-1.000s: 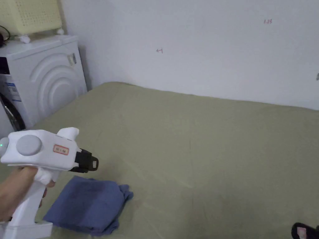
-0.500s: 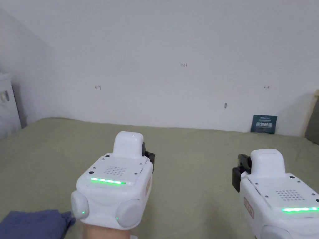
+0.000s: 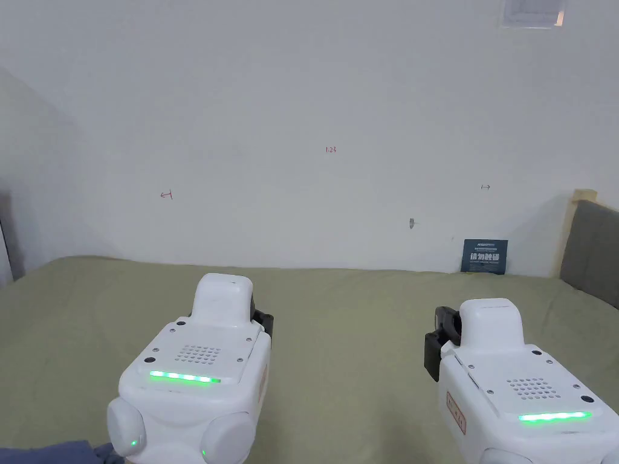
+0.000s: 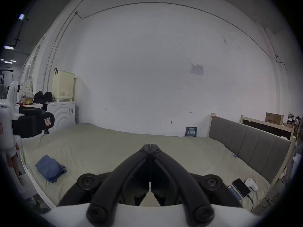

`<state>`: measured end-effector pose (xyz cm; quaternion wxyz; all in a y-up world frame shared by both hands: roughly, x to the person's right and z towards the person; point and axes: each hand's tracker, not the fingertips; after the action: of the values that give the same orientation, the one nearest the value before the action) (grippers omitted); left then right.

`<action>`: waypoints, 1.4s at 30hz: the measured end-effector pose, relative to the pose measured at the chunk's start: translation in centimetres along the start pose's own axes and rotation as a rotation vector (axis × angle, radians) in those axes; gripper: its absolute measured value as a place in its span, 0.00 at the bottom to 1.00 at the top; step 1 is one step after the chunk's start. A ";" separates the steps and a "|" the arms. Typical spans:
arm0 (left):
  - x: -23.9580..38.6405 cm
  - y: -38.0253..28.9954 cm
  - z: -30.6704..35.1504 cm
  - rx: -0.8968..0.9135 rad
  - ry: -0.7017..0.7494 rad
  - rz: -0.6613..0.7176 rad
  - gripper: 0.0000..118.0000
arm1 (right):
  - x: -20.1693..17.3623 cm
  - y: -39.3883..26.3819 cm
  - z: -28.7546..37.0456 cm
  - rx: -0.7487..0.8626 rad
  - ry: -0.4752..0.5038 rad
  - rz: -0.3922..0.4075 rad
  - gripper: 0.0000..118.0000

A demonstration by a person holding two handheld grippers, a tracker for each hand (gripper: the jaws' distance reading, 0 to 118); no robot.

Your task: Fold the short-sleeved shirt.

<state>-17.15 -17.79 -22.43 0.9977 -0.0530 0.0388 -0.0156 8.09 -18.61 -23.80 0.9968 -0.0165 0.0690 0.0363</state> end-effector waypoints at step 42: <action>-0.2 2.9 0.3 -0.063 0.057 -0.008 1.00 | 1.4 2.0 1.0 0.011 0.011 -0.039 0.61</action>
<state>-17.27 -14.83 -22.48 0.9940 -0.0840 0.0674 -0.0196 9.49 -16.50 -23.02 0.9970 -0.0125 0.0742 0.0166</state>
